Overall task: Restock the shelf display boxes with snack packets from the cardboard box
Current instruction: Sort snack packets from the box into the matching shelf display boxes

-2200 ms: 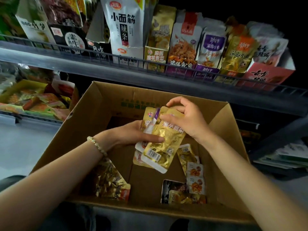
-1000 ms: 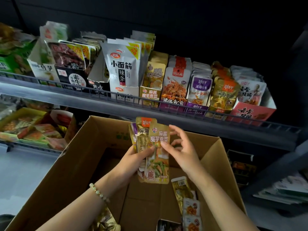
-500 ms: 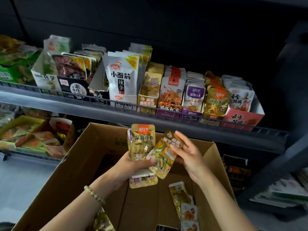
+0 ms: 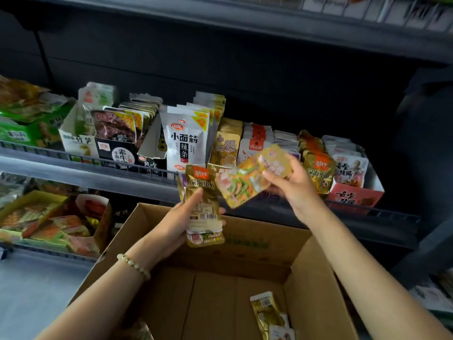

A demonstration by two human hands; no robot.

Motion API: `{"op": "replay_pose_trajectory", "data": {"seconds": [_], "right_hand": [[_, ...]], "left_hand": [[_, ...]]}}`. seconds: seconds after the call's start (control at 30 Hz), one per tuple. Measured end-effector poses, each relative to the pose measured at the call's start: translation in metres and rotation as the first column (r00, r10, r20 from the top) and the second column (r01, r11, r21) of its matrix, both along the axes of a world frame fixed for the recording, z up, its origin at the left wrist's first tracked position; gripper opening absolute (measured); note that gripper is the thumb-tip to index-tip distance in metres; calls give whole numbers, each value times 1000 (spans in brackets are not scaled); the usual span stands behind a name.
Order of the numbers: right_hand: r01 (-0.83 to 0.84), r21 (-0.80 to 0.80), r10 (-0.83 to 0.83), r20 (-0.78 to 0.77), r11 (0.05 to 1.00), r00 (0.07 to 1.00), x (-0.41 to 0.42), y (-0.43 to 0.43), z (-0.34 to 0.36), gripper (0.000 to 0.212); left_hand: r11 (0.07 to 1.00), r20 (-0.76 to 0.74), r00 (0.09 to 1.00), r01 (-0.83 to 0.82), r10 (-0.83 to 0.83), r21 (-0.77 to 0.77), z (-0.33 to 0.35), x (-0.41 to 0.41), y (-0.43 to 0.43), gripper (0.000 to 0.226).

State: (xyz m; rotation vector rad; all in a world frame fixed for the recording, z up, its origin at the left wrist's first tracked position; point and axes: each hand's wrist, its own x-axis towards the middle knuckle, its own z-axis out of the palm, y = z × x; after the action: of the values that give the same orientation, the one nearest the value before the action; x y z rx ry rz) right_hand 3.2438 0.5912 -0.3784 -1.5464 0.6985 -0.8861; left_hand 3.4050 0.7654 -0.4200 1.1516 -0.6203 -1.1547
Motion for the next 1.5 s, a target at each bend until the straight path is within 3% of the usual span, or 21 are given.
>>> {"op": "replay_pose_trajectory", "data": {"seconds": [0.13,0.3,0.53,0.67,0.8,0.9,1.0,1.1,1.17,1.37,1.5], "right_hand": [[161,-295,-157,39,942,987,39,-33,42,60],[143,-545,-233,-98,826,968,88,-57,55,60],[-180,-608,-137,-437,773,889,122,-59,37,61],[-252,-586,-147,-548,770,824,130,-61,21,71],[-254,-635,-179,-537,730,825,129,-61,18,72],[-148,-707,-202,-386,692,900,117,-46,27,54],[-85,-596,-82,-247,798,966,99,-20,34,27],[-273,-370,178,-271,888,946,77,7,29,25],[-318,-283,245,-263,905,933,62,17,21,24],[-206,-126,195,-95,970,976,23,9,13,32],[-111,-71,111,-6,991,994,-3,-6,16,33]], "left_hand": [[992,-33,996,-85,83,-88,22,23,-12,38],[981,-27,986,-167,165,-100,32,42,-25,37],[987,15,991,-133,135,-94,25,53,-29,35],[991,34,993,-114,117,-70,20,54,-26,34],[989,58,988,-139,143,-55,20,50,-23,22],[986,53,986,-154,157,-61,20,45,-21,24],[982,57,982,-177,181,-68,23,35,-20,26],[983,72,982,-170,175,-72,25,19,-23,20],[987,84,985,-146,151,-65,26,7,-26,19],[998,105,993,-53,56,-31,30,-24,-31,46],[1000,181,983,-10,14,-23,34,-39,-33,33]]}}
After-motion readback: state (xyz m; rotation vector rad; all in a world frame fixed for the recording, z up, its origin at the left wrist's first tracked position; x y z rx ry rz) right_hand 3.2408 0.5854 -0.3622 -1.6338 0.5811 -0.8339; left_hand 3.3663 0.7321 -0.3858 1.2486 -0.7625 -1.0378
